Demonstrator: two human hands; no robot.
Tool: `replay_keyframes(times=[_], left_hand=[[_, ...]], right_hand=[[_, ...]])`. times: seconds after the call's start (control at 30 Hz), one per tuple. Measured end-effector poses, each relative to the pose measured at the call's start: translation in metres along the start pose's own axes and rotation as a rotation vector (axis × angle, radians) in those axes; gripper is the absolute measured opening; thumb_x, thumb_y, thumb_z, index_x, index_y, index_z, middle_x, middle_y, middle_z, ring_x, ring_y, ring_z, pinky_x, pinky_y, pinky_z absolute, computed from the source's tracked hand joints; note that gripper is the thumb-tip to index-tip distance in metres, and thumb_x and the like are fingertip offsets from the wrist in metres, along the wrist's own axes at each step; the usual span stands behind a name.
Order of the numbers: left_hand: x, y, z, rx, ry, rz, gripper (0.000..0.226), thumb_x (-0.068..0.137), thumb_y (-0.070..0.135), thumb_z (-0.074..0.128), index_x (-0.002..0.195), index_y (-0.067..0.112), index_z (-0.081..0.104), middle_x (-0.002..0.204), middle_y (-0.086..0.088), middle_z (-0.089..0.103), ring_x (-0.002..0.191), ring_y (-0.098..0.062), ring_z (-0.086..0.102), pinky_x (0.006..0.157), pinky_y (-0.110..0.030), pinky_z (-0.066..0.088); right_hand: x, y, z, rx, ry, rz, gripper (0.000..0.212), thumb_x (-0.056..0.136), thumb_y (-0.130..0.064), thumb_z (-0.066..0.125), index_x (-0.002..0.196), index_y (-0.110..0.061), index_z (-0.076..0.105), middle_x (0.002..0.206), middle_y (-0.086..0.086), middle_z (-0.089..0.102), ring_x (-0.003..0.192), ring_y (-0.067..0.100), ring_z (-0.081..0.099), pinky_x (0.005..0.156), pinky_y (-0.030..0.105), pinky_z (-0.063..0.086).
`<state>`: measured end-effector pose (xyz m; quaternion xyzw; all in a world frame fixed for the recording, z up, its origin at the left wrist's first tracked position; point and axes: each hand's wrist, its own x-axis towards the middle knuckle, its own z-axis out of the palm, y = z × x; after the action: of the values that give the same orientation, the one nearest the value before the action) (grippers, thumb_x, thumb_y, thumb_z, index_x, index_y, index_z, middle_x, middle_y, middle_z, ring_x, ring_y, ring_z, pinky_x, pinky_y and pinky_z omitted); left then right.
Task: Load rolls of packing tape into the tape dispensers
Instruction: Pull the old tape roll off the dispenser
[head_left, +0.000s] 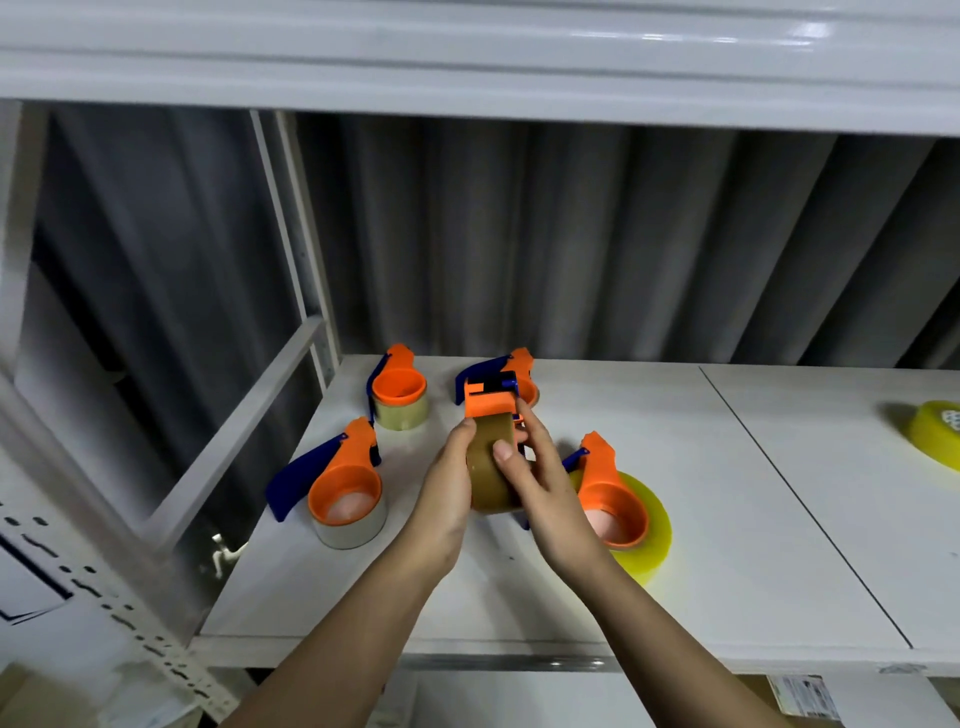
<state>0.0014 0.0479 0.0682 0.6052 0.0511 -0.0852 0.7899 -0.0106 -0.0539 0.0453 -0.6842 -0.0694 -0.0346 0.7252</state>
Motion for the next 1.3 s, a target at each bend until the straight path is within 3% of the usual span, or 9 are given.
replay_keyframes(times=[0.07, 0.2, 0.37, 0.57, 0.67, 0.8, 0.93, 1.13, 1.3], left_hand=[[0.0, 0.001, 0.0, -0.042, 0.007, 0.006, 0.051, 0.1, 0.032, 0.029, 0.078, 0.022, 0.073, 0.084, -0.005, 0.073, 0.083, -0.017, 0.068, 0.068, -0.031, 0.054], [-0.001, 0.007, 0.0, -0.033, -0.013, 0.031, 0.05, 0.098, 0.028, 0.028, 0.08, 0.019, 0.073, 0.082, -0.008, 0.072, 0.088, -0.023, 0.065, 0.081, -0.037, 0.05], [-0.001, 0.01, 0.003, -0.079, -0.042, 0.021, 0.057, 0.1, 0.028, 0.03, 0.07, 0.021, 0.078, 0.08, -0.004, 0.074, 0.08, -0.016, 0.069, 0.074, -0.033, 0.053], [-0.002, 0.013, 0.006, -0.055, -0.017, 0.007, 0.043, 0.1, 0.031, 0.032, 0.096, 0.017, 0.073, 0.097, -0.008, 0.073, 0.094, -0.021, 0.067, 0.078, -0.033, 0.053], [-0.001, 0.013, 0.006, -0.035, -0.01, 0.018, 0.041, 0.1, 0.034, 0.032, 0.106, 0.016, 0.068, 0.102, -0.01, 0.071, 0.095, -0.021, 0.066, 0.078, -0.033, 0.053], [0.0, 0.015, 0.005, -0.067, -0.018, 0.036, 0.044, 0.1, 0.033, 0.03, 0.091, 0.019, 0.071, 0.083, -0.004, 0.072, 0.08, -0.016, 0.067, 0.065, -0.026, 0.052], [-0.002, 0.015, 0.006, -0.066, -0.041, 0.079, 0.063, 0.102, 0.03, 0.027, 0.064, 0.028, 0.077, 0.07, 0.001, 0.072, 0.068, -0.009, 0.069, 0.066, -0.024, 0.052], [0.0, 0.016, 0.008, -0.061, -0.035, 0.093, 0.062, 0.102, 0.029, 0.027, 0.066, 0.025, 0.077, 0.069, 0.001, 0.073, 0.066, -0.008, 0.069, 0.065, -0.023, 0.055], [0.003, 0.018, 0.011, -0.052, -0.021, 0.087, 0.044, 0.1, 0.03, 0.031, 0.092, 0.015, 0.071, 0.079, -0.004, 0.072, 0.075, -0.015, 0.069, 0.068, -0.028, 0.053]], right_hand=[[-0.001, 0.001, 0.002, -0.011, 0.025, -0.036, 0.058, 0.077, -0.047, 0.062, 0.13, -0.052, 0.038, 0.12, -0.031, 0.053, 0.113, -0.005, 0.056, 0.091, 0.02, 0.052], [0.001, 0.007, 0.003, -0.013, 0.115, -0.063, 0.06, 0.074, -0.049, 0.066, 0.13, -0.04, 0.045, 0.122, -0.015, 0.059, 0.116, 0.007, 0.058, 0.093, 0.03, 0.054], [0.004, 0.005, 0.004, 0.019, 0.167, -0.065, 0.057, 0.08, -0.048, 0.066, 0.134, -0.036, 0.052, 0.124, -0.013, 0.063, 0.115, 0.006, 0.059, 0.095, 0.032, 0.053], [0.003, 0.0, 0.002, -0.038, 0.16, -0.078, 0.055, 0.081, -0.051, 0.057, 0.134, -0.042, 0.046, 0.125, -0.02, 0.057, 0.119, 0.005, 0.055, 0.094, 0.028, 0.053], [0.003, -0.003, 0.001, -0.086, 0.111, -0.102, 0.056, 0.08, -0.049, 0.062, 0.129, -0.057, 0.037, 0.119, -0.039, 0.05, 0.118, -0.007, 0.051, 0.094, 0.022, 0.051], [0.002, -0.001, 0.002, -0.106, 0.129, -0.127, 0.059, 0.077, -0.051, 0.068, 0.129, -0.055, 0.041, 0.113, -0.045, 0.052, 0.117, -0.003, 0.054, 0.094, 0.039, 0.054], [0.001, -0.002, 0.005, -0.072, 0.157, -0.127, 0.052, 0.078, -0.049, 0.065, 0.124, -0.059, 0.041, 0.111, -0.047, 0.054, 0.114, -0.012, 0.053, 0.099, 0.037, 0.051], [0.003, -0.008, 0.008, -0.089, 0.172, -0.147, 0.044, 0.077, -0.048, 0.061, 0.116, -0.058, 0.044, 0.104, -0.048, 0.056, 0.108, -0.016, 0.054, 0.096, 0.029, 0.052], [0.008, -0.004, 0.01, -0.047, 0.211, -0.154, 0.042, 0.084, -0.047, 0.061, 0.125, -0.049, 0.049, 0.12, -0.028, 0.06, 0.116, -0.004, 0.056, 0.096, 0.024, 0.05]])
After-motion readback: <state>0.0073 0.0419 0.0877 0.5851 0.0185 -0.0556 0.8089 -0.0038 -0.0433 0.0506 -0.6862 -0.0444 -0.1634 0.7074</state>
